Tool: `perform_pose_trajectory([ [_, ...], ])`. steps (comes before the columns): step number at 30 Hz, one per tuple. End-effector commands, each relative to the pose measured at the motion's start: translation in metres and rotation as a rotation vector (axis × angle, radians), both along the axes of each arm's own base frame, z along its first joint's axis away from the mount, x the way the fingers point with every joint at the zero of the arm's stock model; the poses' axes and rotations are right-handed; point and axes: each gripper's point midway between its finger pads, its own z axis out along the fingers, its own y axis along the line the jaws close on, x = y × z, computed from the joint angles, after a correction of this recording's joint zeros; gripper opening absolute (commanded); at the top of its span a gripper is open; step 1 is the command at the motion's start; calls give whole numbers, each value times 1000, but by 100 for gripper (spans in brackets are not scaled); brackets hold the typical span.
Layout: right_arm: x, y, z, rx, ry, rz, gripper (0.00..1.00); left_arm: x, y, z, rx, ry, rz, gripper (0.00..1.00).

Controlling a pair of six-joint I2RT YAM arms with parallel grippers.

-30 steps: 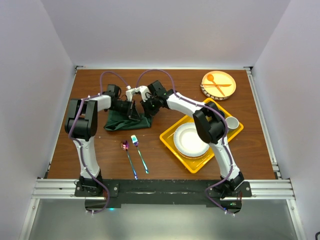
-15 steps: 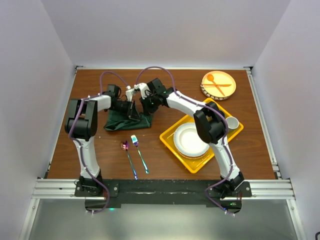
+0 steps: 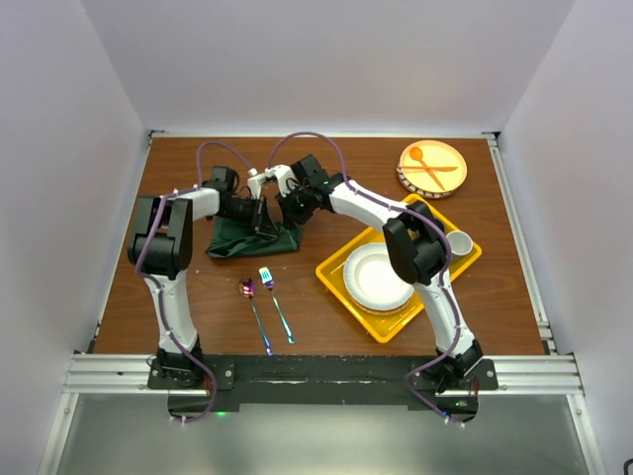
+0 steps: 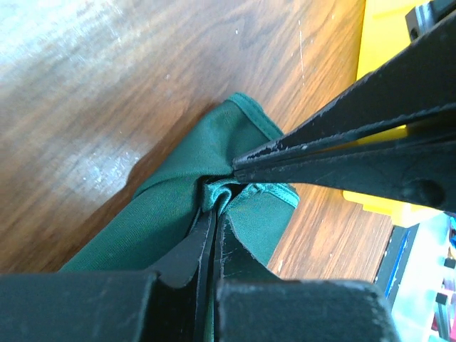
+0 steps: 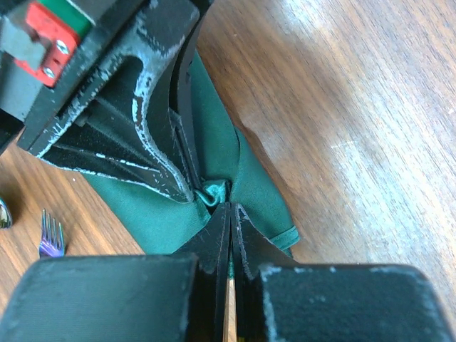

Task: Fold the napkin into a case and place the utensils inside
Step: Stuff the top corner of the smaller-rectangle-folded napkin at the center of the board.

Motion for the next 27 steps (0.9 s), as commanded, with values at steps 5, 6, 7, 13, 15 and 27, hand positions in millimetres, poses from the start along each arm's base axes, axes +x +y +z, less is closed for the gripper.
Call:
perform_pose_trajectory([
  [5, -1, 8, 29, 43, -50, 43, 0, 19, -13, 47, -74, -121, 8, 0],
  [6, -1, 8, 29, 43, -50, 43, 0, 21, -14, 48, -75, -129, 6, 0],
  [7, -1, 8, 29, 45, -50, 42, 0, 21, -14, 46, -71, -122, 6, 0],
  [13, -1, 11, 36, 62, -53, 42, 0, 26, -10, 17, -22, -84, 32, 0],
  [15, 0, 10, 39, 64, -56, 39, 0, 26, -7, 7, -4, -39, 62, 0],
  [27, 11, 6, 59, 83, -97, 8, 0, 12, 19, -38, 131, 87, 129, 0],
])
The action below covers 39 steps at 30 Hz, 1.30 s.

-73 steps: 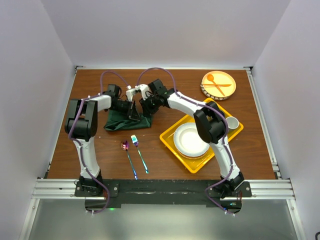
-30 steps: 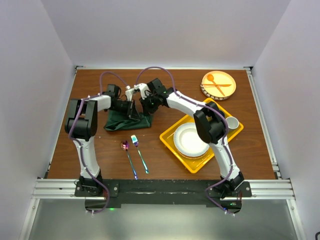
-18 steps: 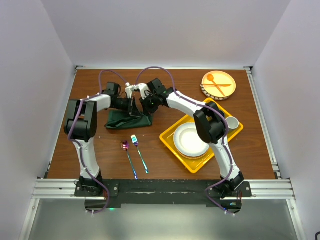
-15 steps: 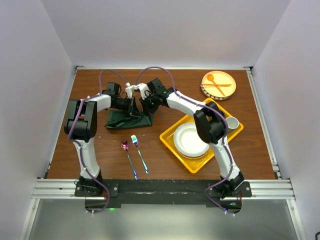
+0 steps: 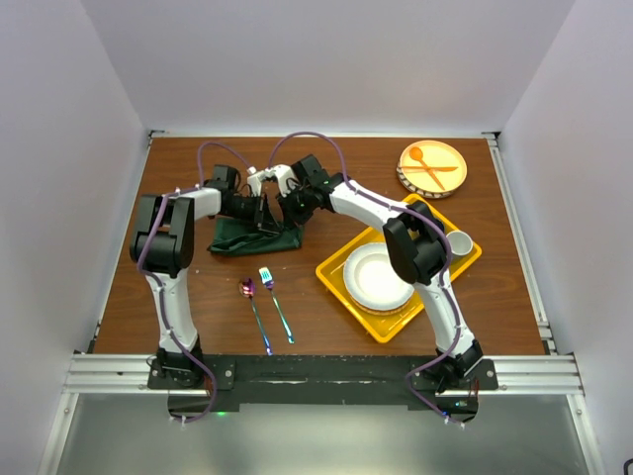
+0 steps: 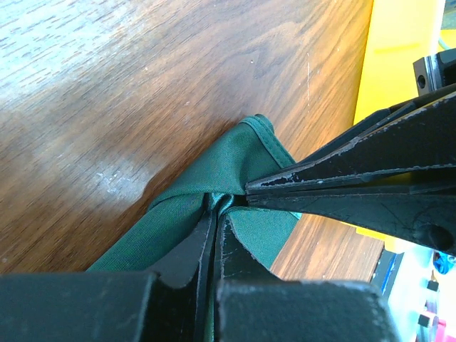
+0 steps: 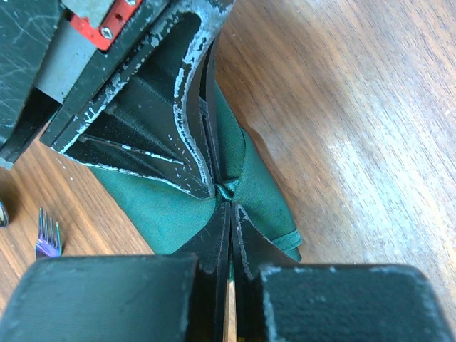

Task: Fold the napkin into a case and place the utensils inside
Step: Stuff the top corner of the smaller-rectangle-folded napkin at the center of the board.

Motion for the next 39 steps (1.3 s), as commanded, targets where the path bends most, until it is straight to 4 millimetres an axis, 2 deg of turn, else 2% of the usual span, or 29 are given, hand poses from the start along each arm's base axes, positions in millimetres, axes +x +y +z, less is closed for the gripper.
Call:
perform_pose_trajectory([
  [1, 12, 6, 60, 87, -92, -3, 0, -3, 22, -35, 131, 62, 54, 0],
  [11, 18, 1, 73, 119, -87, -30, 0, -6, 27, -41, 154, 88, 61, 0],
  [20, 10, 4, 82, 156, -66, -5, 0, -10, 30, -46, 165, 115, 65, 0],
  [26, -2, 3, 75, 141, -36, 45, 0, -7, 26, -42, 136, 125, 73, 0],
  [33, -10, 1, 47, 82, -12, 65, 0, 1, 13, -13, 29, 81, 72, 0],
  [39, -9, 4, 35, 70, -12, 66, 0, 8, -6, 19, -61, 31, 54, 0],
])
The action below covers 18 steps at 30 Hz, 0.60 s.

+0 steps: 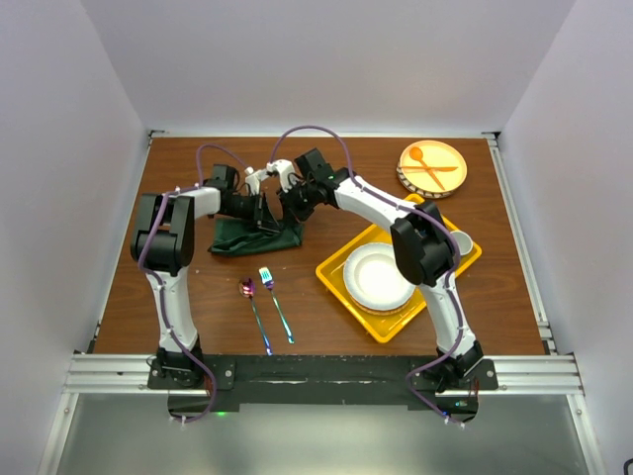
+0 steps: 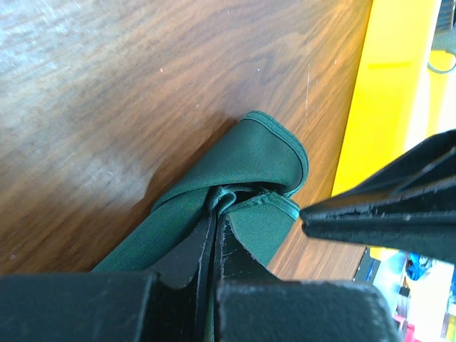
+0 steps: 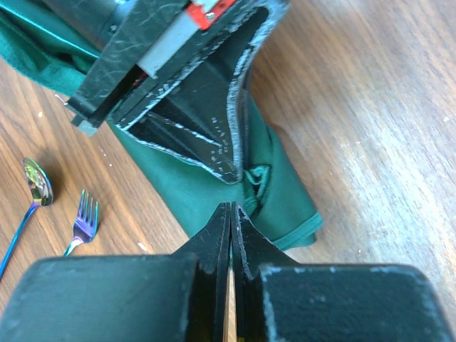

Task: Fold the napkin into a case and place the utensils inside
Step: Stuff the top corner of the smaller-rectangle-folded napkin at the center of the board.

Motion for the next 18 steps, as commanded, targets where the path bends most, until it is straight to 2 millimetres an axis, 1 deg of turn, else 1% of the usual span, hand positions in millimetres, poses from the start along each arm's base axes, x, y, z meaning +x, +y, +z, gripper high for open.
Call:
perform_pose_trajectory([
  [1, -1, 5, 6, 13, -27, 22, 0, 6, -7, 18, -27, -42, 14, 0],
  [3, -1, 6, 9, 18, -25, 17, 0, 5, -8, 16, -23, -34, 15, 0],
  [4, -1, 6, 10, 21, -17, 17, 0, 3, -8, 12, -17, -22, 15, 0],
  [5, 2, 7, 16, 28, -28, 12, 0, 1, -7, 9, -10, -14, 15, 0],
  [7, 7, 5, 20, 23, -41, -14, 0, -2, -4, 3, 6, -7, 16, 0],
  [9, 8, 4, 32, 29, -69, -17, 0, -5, -3, 0, 9, 0, 17, 0],
  [10, 8, 3, 34, 29, -83, -10, 2, -6, -3, 0, 10, 2, 17, 0],
  [11, 5, -1, 37, 29, -91, -6, 15, -5, -3, 0, 9, 0, 18, 0],
  [13, 7, -3, 38, 29, -130, 7, 29, -4, -4, 0, 9, -3, 16, 0],
  [14, 5, -7, 33, 14, -135, 5, 35, -4, -3, 0, 9, -2, 18, 0],
  [15, 7, -7, 33, 11, -150, 4, 44, -4, -3, 0, 9, -3, 16, 0],
  [18, 12, -10, 23, -24, -169, 13, 46, -4, -3, -1, 13, -2, 16, 0],
])
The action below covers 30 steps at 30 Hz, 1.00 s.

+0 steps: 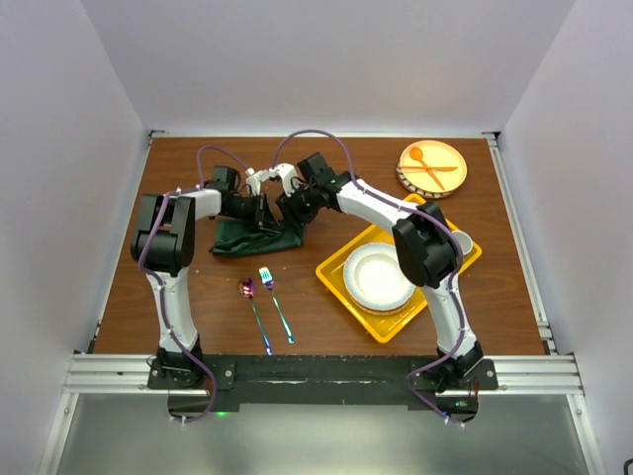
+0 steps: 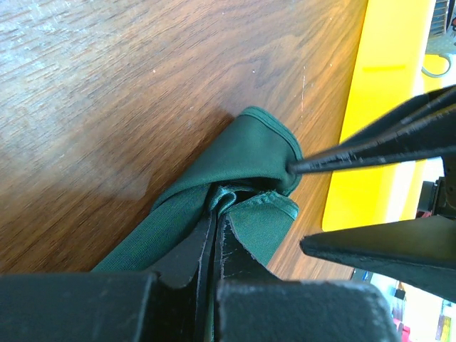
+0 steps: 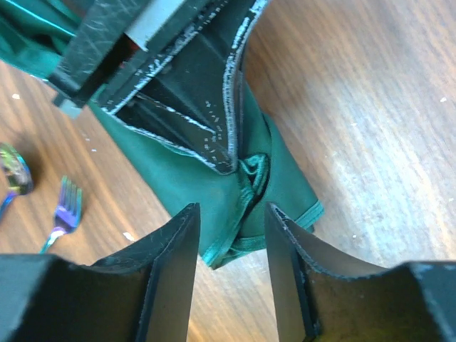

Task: Fold the napkin into a case and place the utensils inside
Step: Stuff the top corner of the smaller-rectangle-folded napkin at the center of the board.

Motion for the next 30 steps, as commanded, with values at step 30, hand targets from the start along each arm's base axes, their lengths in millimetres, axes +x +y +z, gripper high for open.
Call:
perform_pose_trajectory([
  [30, 18, 2, -30, -142, -191, 76, 13, 3, -1, 5, 8, -15, 2, 0],
])
